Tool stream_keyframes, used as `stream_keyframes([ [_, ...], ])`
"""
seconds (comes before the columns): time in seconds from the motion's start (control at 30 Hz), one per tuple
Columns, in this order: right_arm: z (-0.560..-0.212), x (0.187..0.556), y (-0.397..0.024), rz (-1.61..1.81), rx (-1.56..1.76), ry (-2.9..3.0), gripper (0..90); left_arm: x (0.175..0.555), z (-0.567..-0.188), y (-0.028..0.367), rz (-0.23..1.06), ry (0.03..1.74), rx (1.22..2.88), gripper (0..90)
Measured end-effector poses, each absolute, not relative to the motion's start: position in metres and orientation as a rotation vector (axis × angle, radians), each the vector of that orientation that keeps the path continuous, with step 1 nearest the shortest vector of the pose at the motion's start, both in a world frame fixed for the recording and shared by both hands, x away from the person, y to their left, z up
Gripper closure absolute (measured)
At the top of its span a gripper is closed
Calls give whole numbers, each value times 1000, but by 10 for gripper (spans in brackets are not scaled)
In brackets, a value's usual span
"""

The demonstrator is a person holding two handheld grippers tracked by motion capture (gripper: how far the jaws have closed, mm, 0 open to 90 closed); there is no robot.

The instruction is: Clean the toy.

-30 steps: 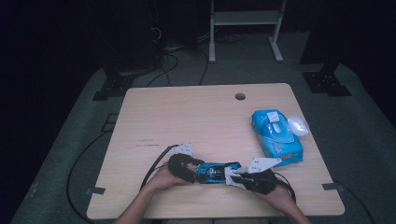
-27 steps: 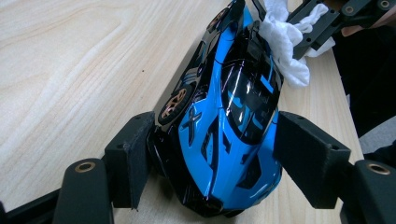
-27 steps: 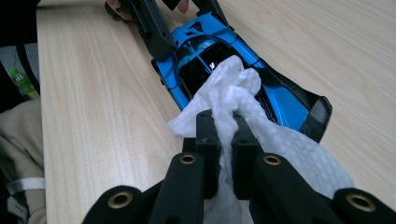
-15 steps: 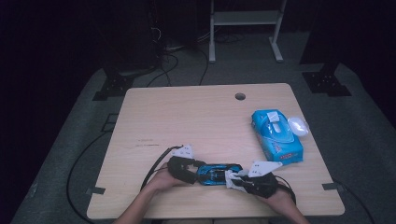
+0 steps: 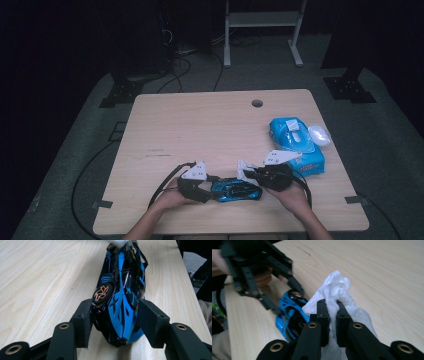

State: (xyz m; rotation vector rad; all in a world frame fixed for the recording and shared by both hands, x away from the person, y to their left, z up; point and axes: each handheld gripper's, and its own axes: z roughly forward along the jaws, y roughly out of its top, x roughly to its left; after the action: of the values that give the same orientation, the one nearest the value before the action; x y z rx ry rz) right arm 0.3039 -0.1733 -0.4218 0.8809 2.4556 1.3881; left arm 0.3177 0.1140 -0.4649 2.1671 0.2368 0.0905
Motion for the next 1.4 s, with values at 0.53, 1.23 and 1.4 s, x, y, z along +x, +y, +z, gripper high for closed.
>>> stream_keyframes([
  [0.53,-430,280,-174,1387,836,2483,848,314,-470,99,-51,230,2159,516],
  [1.23,-418,295,-139,1370,794,2488,847,326,-466,107,105,180,2080,666],
  [1.4,-418,309,-116,1353,785,2505,847,330,-469,111,120,199,2081,666],
])
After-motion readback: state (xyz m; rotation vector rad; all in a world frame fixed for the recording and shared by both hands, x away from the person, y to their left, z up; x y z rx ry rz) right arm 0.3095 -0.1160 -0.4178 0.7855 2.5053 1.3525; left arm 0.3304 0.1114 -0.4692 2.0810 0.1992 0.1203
